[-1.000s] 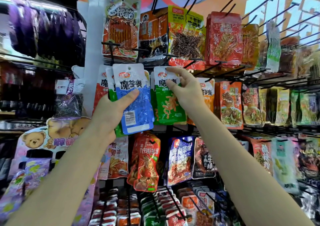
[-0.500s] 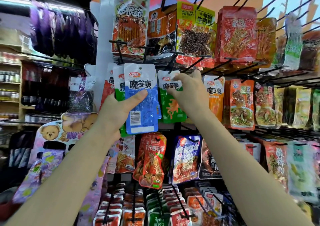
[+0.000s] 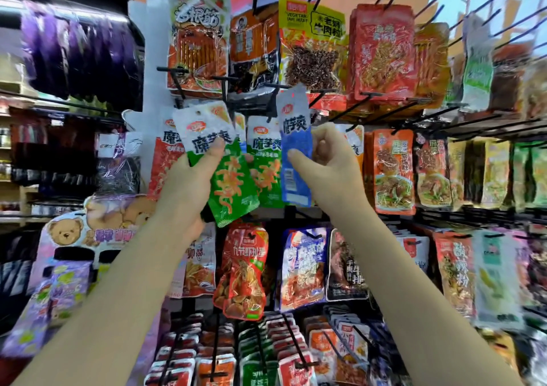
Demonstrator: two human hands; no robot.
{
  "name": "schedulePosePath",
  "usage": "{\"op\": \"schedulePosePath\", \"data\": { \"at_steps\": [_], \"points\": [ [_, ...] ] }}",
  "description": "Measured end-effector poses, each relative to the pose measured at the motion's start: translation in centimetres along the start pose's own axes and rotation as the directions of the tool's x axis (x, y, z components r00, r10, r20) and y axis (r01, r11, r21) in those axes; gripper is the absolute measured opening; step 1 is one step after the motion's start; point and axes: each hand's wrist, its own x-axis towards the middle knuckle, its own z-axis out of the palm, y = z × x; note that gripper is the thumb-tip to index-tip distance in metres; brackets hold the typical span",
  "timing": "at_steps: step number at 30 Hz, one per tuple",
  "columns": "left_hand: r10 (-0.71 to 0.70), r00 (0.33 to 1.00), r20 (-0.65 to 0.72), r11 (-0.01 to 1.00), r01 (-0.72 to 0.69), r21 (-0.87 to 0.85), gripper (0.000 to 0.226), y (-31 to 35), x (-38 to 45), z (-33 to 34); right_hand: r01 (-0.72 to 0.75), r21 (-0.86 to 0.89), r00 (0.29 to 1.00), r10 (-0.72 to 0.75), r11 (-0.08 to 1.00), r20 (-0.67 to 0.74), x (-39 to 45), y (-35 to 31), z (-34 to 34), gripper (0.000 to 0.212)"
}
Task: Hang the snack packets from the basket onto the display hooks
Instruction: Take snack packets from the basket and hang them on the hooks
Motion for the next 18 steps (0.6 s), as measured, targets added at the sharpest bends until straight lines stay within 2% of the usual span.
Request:
{"op": "schedulePosePath", "data": {
  "at_steps": [2, 4, 8, 11, 13, 15, 17, 18],
  "points": [
    [0.018, 1.0, 0.021, 1.0, -0.019, 0.013, 0.027, 0.1, -0.4, 0.5, 0.069, -0.037, 0.997, -0.068, 0.997, 0.024, 0.0, -0.4, 0.6, 0.022],
    [0.034, 0.997, 0.076, 0.999, -0.035, 0.021, 0.022, 0.2, -0.9, 1.2, 0.113, -0.066, 0.986, -0.104, 0.991, 0.13, -0.2, -0.9, 2.1, 0.023],
    [0.102, 0.983, 0.153, 0.99, -0.116, 0.083, 0.031, 0.7, -1.3, 0.7, 0.081, -0.014, 0.967, -0.075, 0.997, 0.244, -0.2, -1.2, 4.0, 0.028],
    [0.129, 0.986, 0.105, 0.988, -0.136, 0.07, 0.01, 0.3, -0.6, -1.4, 0.135, -0.074, 0.976, -0.12, 0.988, 0.182, 0.1, -1.5, 4.7, 0.023],
    [0.126, 0.988, 0.094, 0.988, -0.133, 0.08, 0.009, 0.0, -0.3, -2.5, 0.168, -0.124, 0.982, -0.155, 0.978, 0.111, 0.4, -1.8, 5.3, 0.017],
    [0.099, 0.992, 0.08, 0.992, -0.105, 0.069, 0.014, 0.2, -0.4, -2.9, 0.165, -0.079, 0.98, -0.155, 0.983, 0.126, 0.5, -1.9, 6.3, 0.021],
    [0.083, 0.996, 0.04, 0.995, -0.085, 0.053, 0.026, 0.6, -0.6, -3.1, 0.116, 0.047, 0.98, -0.122, 0.992, 0.154, 0.6, -1.8, 7.4, 0.026],
    [0.081, 0.997, 0.013, 0.995, -0.082, 0.06, 0.023, 0.8, -0.8, -3.3, 0.098, 0.073, 0.984, -0.108, 0.993, 0.141, 0.8, -1.6, 7.8, 0.026]
  ]
}}
